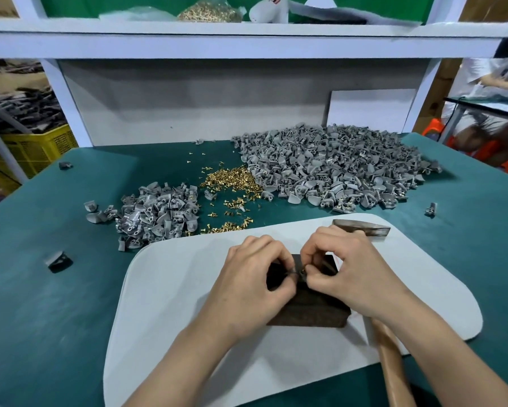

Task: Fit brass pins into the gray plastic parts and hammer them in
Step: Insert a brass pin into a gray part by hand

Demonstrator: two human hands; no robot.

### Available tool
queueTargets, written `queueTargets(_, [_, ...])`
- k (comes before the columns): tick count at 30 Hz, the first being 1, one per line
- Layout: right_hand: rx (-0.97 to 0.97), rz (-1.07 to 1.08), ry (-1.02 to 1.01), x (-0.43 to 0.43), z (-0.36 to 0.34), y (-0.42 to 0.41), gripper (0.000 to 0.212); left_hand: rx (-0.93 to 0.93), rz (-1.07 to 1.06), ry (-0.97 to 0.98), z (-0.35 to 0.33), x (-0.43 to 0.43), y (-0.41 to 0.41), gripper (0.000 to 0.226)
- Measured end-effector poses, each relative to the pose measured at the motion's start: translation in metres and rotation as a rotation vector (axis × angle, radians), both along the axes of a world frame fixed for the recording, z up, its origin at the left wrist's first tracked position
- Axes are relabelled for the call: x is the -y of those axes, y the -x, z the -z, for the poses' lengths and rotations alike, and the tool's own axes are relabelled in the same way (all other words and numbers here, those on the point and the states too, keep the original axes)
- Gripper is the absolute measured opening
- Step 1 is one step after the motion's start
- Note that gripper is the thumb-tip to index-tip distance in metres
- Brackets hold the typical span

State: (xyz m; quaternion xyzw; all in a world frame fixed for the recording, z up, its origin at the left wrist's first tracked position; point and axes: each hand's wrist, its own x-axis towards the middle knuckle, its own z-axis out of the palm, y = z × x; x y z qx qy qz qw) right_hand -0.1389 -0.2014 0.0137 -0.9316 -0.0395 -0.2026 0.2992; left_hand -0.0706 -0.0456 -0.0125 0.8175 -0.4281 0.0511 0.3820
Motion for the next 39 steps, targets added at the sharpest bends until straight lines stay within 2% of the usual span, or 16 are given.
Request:
queueTargets(2, [-0.009,0.027,0.043,0.001,0.001,0.0,0.011,-0.003,0.009,-0.004,0.0,0.0,0.0,0.004])
queueTargets(7, [0.02,-0.009,0.096,0.001,0.0,-0.001,0.023,-0.011,0.012,-0.008,0.0,0.001,0.0,0.005])
queueTargets(12, [0.049,-0.026,0.15,0.001,0.001,0.0,0.017,-0.008,0.011,-0.008,0.0,0.0,0.0,0.007])
queueTargets(19, [0.064,0.024,0.349,-0.003,0.003,0.0,0.02,-0.052,0.018,0.026,-0.002,0.001,0.0,0.004])
queueTargets(26, [-0.008,0.036,0.268,-0.008,-0.003,0.0,0.017,-0.116,0.012,0.074,-0.005,0.002,0.001,0.009])
queueTargets(32, [-0.105,0.023,0.37,-0.014,-0.013,-0.006,0.011,-0.14,0.002,0.115,-0.001,0.001,0.0,0.005])
queueTargets(37, [-0.162,0.051,0.314,-0.011,-0.014,-0.01,0.014,-0.155,-0.017,0.145,-0.002,0.004,0.0,0.006])
queueTargets(39, [-0.12,0.048,0.199,-0.009,-0.009,-0.005,0.015,-0.153,-0.029,0.138,-0.001,0.004,0.002,0.005])
